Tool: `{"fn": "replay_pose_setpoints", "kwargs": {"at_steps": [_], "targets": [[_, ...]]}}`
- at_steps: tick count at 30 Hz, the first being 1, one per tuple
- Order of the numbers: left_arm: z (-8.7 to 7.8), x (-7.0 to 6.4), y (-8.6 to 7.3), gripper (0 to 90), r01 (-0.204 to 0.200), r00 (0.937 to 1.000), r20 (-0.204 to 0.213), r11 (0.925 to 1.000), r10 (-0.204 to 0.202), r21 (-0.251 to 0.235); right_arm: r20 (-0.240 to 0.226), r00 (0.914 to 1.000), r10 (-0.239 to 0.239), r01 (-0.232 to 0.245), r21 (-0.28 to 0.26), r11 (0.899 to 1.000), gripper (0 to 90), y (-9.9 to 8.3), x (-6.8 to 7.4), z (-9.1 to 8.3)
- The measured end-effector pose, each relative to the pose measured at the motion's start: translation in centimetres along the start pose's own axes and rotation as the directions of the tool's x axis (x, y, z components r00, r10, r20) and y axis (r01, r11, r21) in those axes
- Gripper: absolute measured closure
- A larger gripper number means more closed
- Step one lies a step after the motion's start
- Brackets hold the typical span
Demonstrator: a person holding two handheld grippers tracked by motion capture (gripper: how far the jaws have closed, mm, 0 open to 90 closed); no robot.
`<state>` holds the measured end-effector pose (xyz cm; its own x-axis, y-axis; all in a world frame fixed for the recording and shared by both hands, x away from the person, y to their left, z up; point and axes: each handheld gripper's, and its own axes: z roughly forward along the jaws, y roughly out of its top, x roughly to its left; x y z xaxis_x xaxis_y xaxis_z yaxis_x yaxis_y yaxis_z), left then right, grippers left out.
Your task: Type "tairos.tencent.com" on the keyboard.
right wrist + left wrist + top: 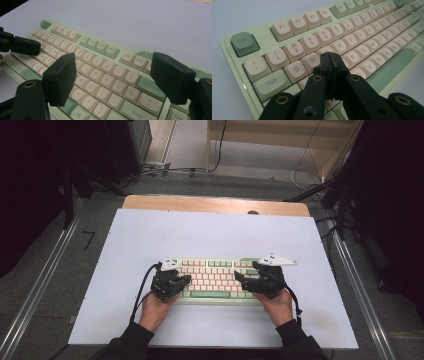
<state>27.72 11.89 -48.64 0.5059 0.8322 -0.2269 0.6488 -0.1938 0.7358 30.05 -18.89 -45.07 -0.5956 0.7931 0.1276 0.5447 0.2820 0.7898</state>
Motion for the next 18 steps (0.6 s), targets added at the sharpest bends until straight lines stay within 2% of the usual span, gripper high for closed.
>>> {"fn": "replay_pose_setpoints", "kwargs": {"at_steps": [2, 3, 4, 6, 7, 8, 9, 13, 14, 16, 18], "targets": [[-0.6, 0.1, 0.2, 83.2, 0.018, 0.9995, 0.026, 0.9981, -0.017, -0.059, 0.001, 1.0000, -0.001, 0.001, -0.004, 1.000, 19.7, 0.0, 0.0, -0.1], [-1.1, 0.1, 0.3, 77.3, 0.026, 0.9992, 0.033, 0.9944, -0.023, -0.102, 0.000, 1.0000, -0.001, 0.001, -0.005, 1.000, 19.7, 0.0, 0.0, -0.1], [-1.7, 0.2, 0.4, 69.4, 0.030, 0.9991, 0.035, 0.9867, -0.024, -0.159, 0.000, 1.0000, 0.002, -0.002, -0.005, 1.000, 19.7, 0.0, 0.0, -0.1], [-2.4, 0.1, 0.4, 50.6, 0.019, 0.9994, -0.025, 0.9729, -0.025, -0.230, 0.001, 1.0000, 0.005, -0.005, -0.006, 1.000, 19.7, 0.0, -0.1, -0.1], [-2.7, 0.0, 0.4, 42.3, 0.000, 0.9963, -0.083, 0.9644, -0.023, -0.265, 0.000, 1.0000, 0.005, -0.005, -0.005, 1.000, 19.7, 0.0, -0.1, -0.1], [-3.0, 0.1, 0.3, 34.1, -0.009, 0.9922, -0.121, 0.9569, -0.028, -0.290, 0.001, 1.0000, 0.004, -0.004, -0.005, 1.000, 19.7, 0.0, -0.1, -0.1], [-3.3, 0.3, 0.4, 29.4, 0.001, 0.9898, -0.135, 0.9518, -0.044, -0.307, 0.001, 1.0000, 0.003, -0.003, -0.005, 1.000, 19.7, 0.0, -0.1, -0.1], [-3.8, 1.4, 0.2, 26.3, 0.062, 0.9800, -0.158, 0.9404, -0.121, -0.334, 0.003, 1.0000, 0.006, -0.006, -0.011, 1.000, 21.7, 0.0, 0.0, -0.3], [-3.8, 1.8, 0.1, 26.3, 0.085, 0.9757, -0.163, 0.9378, -0.147, -0.337, 0.004, 1.0000, 0.007, -0.007, -0.012, 1.000, 22.4, 0.0, 0.0, -0.3], [-3.8, 2.4, 0.0, 26.3, 0.115, 0.9712, -0.160, 0.9367, -0.176, -0.331, 0.003, 1.0000, 0.002, -0.002, -0.017, 1.000, 23.2, 0.0, 0.0, -0.4], [-3.6, 2.9, -0.1, 26.3, 0.131, 0.9648, -0.177, 0.9391, -0.195, -0.318, 0.003, 1.0000, 0.000, 0.000, -0.019, 1.000, 25.5, 0.0, 0.0, -0.4]]}}
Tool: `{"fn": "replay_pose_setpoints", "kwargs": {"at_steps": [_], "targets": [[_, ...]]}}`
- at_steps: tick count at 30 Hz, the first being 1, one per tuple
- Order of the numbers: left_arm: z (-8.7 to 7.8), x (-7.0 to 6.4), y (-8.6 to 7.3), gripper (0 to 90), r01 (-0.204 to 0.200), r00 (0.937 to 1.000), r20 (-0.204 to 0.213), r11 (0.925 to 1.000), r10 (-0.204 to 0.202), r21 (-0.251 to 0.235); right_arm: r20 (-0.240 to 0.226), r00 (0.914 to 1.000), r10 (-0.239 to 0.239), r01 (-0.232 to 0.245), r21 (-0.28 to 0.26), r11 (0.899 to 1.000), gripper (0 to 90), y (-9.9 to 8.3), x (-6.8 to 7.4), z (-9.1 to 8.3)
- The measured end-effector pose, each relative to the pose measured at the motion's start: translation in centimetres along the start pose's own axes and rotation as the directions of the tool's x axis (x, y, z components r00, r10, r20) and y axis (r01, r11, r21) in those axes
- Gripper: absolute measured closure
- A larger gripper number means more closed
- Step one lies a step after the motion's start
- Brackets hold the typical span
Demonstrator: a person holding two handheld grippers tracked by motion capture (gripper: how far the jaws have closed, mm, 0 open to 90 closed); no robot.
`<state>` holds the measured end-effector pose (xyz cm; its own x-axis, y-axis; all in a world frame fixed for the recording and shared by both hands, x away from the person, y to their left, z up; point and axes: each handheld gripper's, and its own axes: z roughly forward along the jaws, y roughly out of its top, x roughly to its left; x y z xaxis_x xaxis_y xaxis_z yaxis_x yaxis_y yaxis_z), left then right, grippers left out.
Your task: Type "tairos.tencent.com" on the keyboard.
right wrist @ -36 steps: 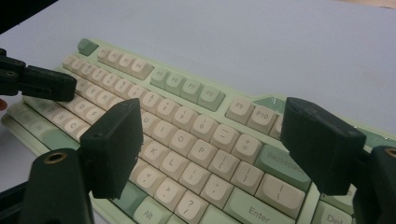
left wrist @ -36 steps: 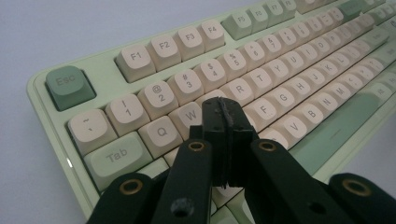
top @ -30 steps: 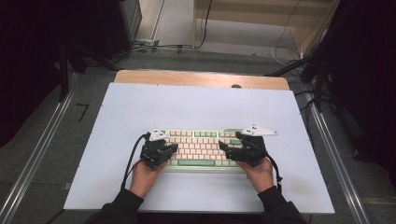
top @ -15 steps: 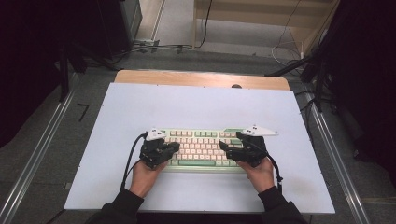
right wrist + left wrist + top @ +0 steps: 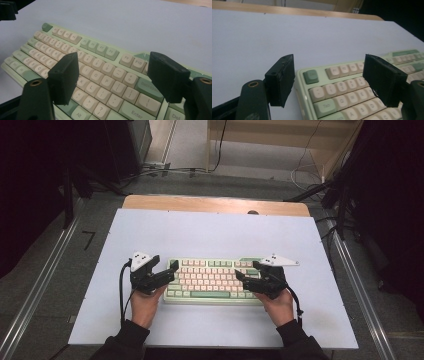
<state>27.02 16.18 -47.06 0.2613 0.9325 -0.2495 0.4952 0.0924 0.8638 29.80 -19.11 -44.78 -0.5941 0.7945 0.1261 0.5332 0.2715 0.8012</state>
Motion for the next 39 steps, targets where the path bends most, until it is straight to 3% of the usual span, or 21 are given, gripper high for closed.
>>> {"fn": "replay_pose_setpoints", "kwargs": {"at_steps": [3, 6, 13, 21, 39], "targets": [[0.2, 0.4, 0.0, 26.4, 0.004, 0.9998, -0.019, 1.0000, -0.004, 0.009, 0.001, 1.0000, -0.003, 0.003, -0.009, 1.000, 31.0, 0.0, 0.0, -0.1], [0.2, 0.5, 0.0, 26.4, 0.007, 0.9996, -0.029, 1.0000, -0.007, 0.007, -0.002, 1.0000, -0.007, 0.007, -0.011, 1.000, 42.7, -0.2, 0.1, -0.3], [0.3, 0.3, -0.1, 26.4, -0.003, 0.9997, -0.025, 0.9999, 0.004, 0.016, 0.015, 0.9999, -0.005, 0.005, -0.021, 1.000, 87.2, -0.8, 0.2, -0.5], [0.2, 0.3, -0.1, 26.5, -0.004, 0.9997, -0.023, 0.9999, 0.004, 0.014, -0.023, 0.9995, -0.020, 0.020, 0.018, 1.000, 87.7, -1.8, 0.8, -0.2], [0.3, -0.2, -0.2, 26.7, -0.028, 0.9996, -0.007, 0.9993, 0.028, 0.026, -0.051, 0.9977, -0.045, 0.049, 0.095, 0.994, 87.7, -2.7, 1.7, 1.2]]}}
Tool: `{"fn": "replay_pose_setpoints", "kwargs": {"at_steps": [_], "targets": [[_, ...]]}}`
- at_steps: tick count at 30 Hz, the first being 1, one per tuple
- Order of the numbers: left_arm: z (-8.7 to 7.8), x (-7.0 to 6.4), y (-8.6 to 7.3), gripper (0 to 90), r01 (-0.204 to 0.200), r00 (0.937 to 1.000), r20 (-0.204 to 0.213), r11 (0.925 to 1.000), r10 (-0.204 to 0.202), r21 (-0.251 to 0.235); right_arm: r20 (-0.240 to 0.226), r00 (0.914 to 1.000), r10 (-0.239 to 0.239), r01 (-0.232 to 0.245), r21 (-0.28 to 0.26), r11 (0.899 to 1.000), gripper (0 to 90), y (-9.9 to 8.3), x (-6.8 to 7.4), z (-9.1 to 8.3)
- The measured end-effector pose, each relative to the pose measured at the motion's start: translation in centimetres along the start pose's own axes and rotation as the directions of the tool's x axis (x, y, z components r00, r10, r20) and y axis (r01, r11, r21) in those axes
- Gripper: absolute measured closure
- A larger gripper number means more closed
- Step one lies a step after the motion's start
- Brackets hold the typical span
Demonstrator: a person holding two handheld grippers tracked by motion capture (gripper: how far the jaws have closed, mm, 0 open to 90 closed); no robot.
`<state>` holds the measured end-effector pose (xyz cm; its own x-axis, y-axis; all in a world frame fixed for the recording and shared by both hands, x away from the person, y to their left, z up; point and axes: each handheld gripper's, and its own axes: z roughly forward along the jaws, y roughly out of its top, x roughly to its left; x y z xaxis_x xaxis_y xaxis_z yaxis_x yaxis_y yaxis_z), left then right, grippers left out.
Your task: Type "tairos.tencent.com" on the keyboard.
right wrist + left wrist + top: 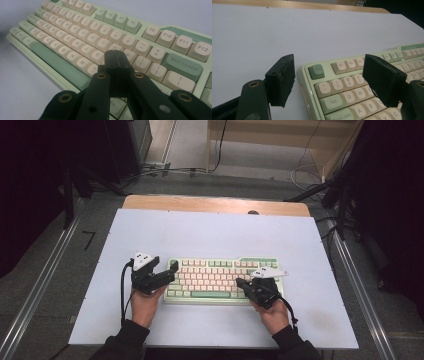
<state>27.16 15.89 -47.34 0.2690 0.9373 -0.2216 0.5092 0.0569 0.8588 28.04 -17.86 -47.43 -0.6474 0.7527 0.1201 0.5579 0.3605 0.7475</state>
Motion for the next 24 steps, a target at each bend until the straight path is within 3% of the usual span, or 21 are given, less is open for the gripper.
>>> {"fn": "replay_pose_setpoints", "kwargs": {"at_steps": [24], "targets": [[0.1, -0.2, -0.1, 27.1, -0.010, 0.9999, 0.012, 0.9999, 0.010, 0.010, -0.014, 0.9998, -0.016, 0.017, 0.063, 0.998, 87.7, -0.6, 0.4, 1.4]]}}
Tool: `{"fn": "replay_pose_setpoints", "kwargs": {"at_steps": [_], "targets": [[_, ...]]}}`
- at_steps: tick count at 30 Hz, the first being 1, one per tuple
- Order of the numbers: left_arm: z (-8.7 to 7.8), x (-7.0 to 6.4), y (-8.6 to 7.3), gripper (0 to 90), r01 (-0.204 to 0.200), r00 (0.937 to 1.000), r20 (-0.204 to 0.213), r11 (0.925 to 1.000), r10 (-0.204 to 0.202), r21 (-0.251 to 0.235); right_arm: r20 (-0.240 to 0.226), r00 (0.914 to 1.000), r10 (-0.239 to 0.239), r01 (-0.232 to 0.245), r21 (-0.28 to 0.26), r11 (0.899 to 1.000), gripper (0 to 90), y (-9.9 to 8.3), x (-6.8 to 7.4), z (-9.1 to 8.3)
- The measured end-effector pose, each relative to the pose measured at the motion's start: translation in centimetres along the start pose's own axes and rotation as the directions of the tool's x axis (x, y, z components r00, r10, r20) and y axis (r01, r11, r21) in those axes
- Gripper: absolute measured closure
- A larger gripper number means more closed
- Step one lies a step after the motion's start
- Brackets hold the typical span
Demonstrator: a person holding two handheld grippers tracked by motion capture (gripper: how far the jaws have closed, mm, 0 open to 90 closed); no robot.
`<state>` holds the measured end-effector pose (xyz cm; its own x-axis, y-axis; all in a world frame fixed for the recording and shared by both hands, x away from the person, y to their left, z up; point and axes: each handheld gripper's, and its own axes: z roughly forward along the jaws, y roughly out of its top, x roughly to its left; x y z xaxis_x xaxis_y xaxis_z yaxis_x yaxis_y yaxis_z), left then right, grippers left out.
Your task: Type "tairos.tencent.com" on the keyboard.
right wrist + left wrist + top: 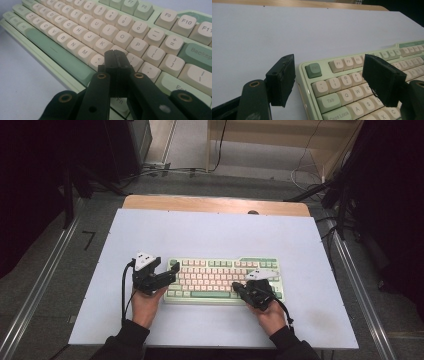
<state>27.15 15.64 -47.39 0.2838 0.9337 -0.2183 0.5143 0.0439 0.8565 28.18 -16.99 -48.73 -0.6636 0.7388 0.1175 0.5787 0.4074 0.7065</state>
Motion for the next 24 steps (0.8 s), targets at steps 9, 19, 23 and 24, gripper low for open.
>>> {"fn": "replay_pose_setpoints", "kwargs": {"at_steps": [9, 19, 23, 24], "targets": [[0.0, 0.0, 0.0, 27.1, 0.000, 1.0000, -0.005, 1.0000, 0.000, -0.001, 0.010, 0.9993, 0.037, -0.034, -0.189, 0.981, 58.0, 0.8, -0.8, -2.7], [0.1, -0.1, 0.0, 27.1, -0.007, 1.0000, 0.006, 1.0000, 0.007, 0.006, 0.037, 0.9946, 0.097, -0.088, -0.203, 0.975, 21.0, 1.0, -2.0, -3.0], [0.1, -0.2, 0.0, 27.0, -0.009, 0.9999, 0.008, 0.9999, 0.009, 0.008, 0.038, 0.9947, 0.096, -0.086, -0.200, 0.976, 20.6, 1.0, -2.0, -2.9], [0.1, -0.3, -0.1, 27.1, -0.010, 0.9999, 0.010, 0.9999, 0.010, 0.007, 0.040, 0.9947, 0.095, -0.086, -0.197, 0.977, 20.6, 1.0, -2.0, -2.9]]}}
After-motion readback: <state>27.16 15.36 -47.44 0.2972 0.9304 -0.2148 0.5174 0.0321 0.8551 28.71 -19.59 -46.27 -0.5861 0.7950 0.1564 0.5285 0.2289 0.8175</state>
